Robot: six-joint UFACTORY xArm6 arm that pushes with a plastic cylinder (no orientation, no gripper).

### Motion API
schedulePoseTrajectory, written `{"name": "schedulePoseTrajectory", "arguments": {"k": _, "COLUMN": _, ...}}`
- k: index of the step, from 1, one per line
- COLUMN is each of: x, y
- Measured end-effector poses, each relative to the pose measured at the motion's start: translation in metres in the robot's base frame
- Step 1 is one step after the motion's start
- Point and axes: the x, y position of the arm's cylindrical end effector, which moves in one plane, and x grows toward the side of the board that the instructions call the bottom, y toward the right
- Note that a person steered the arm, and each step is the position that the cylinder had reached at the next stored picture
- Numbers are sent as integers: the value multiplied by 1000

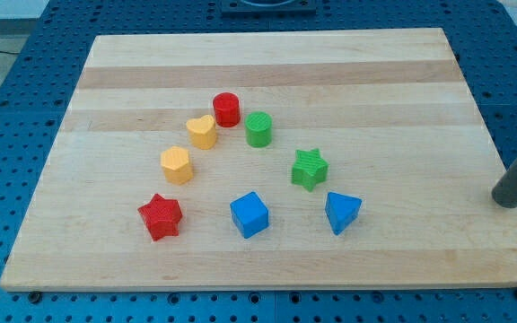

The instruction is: Move the arm towards the green star

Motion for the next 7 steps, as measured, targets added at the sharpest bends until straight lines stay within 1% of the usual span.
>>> {"name": "schedulePoseTrajectory", "arguments": {"k": 3, "x": 0, "y": -7}}
{"name": "schedulePoseTrajectory", "arguments": {"k": 4, "x": 1, "y": -33}}
{"name": "schedulePoseTrajectory", "arguments": {"k": 5, "x": 11, "y": -75}}
{"name": "schedulePoseTrajectory", "arguments": {"k": 6, "x": 41, "y": -94}}
{"name": "schedulePoseTrajectory", "arguments": {"k": 7, "x": 59, "y": -107}}
